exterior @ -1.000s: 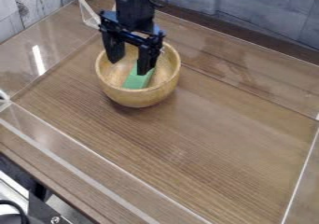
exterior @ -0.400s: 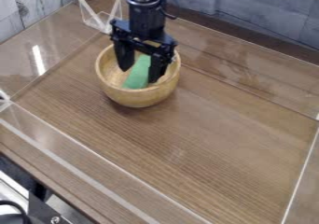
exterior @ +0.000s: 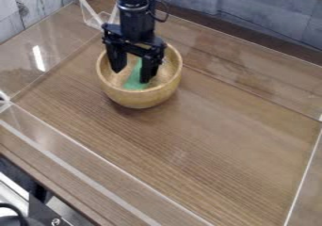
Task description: Move green object from inside the wooden bowl to the table next to it
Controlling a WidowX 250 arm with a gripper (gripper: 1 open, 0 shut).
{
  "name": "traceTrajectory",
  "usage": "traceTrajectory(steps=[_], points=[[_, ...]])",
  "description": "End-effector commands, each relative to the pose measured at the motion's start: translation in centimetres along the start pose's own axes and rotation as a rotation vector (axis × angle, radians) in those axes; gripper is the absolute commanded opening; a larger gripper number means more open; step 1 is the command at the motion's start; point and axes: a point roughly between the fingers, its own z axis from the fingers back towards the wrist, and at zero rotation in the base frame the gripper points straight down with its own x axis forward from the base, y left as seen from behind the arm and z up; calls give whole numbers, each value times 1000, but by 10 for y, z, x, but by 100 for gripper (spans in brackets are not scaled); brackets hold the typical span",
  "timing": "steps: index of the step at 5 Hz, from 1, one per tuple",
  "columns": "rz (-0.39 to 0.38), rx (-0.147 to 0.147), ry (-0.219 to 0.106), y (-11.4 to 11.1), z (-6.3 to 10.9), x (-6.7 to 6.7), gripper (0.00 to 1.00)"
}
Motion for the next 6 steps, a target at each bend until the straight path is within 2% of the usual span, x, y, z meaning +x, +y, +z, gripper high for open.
traceTrajectory(steps=[1,2,3,4,5,6], points=[[-16,13,-66,9,11,11,0],[-28,5,-74,9,5,6,0],[-40,-10,-72,7,1,0,100],[-33,-22,-66,6,-4,3,100],[-21,-28,-70,3,-7,8,0],[36,-31,-77,-5,-4,10,0]])
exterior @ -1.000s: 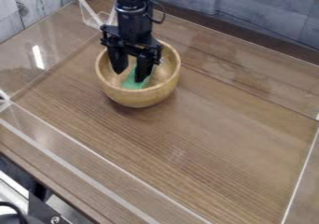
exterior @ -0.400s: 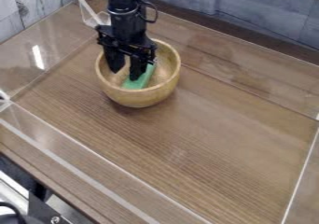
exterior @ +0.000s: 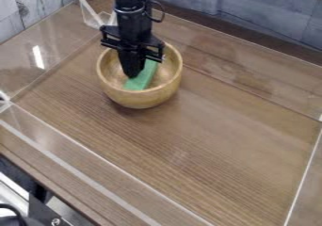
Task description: Move green object from inside the wooden bowl to the table next to it
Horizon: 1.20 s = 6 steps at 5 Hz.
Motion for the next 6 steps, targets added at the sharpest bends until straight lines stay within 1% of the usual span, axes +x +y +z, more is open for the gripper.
traceTrajectory(steps=[1,2,3,4,5,6], points=[[7,-15,-37,-6,26,5,0],[50,-32,-58,-3,42,10,0],[94,-52,-86,-1,64,16,0],[177,-77,-120,-3,87,10,0],[230,-102,-134,-11,103,2,0],[172,-119,-134,-33,117,-1,0]])
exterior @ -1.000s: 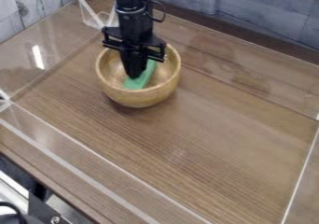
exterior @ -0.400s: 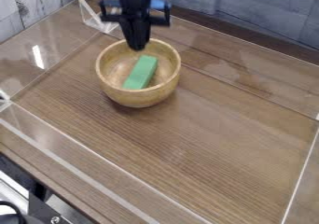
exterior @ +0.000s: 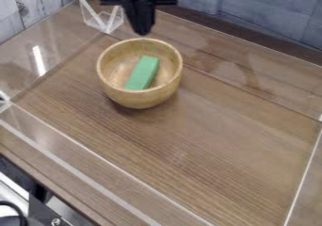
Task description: Move green object from inside the wooden bowl to the table next to it
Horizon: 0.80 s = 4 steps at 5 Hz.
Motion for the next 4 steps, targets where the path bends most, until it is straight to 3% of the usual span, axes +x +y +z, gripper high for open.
traceTrajectory(steps=[1,3,4], points=[[-75,-5,-68,-31,20,-4,0],[-136,12,-60,-77,-9,-35,0],[-149,31,-60,-93,-32,-43,0]])
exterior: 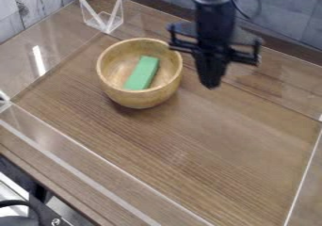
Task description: Move green object from inside the wooden bowl to the table next to it
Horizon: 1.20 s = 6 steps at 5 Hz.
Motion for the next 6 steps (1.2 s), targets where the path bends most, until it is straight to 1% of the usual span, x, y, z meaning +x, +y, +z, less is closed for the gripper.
traceTrajectory(steps=[1,2,3,6], points=[[1,8,-33,-4,-2,2,0],[-32,12,-25,-2,-1,7,0],[-46,14,-17,1,6,13,0],[-77,21,0,9,9,20,0]])
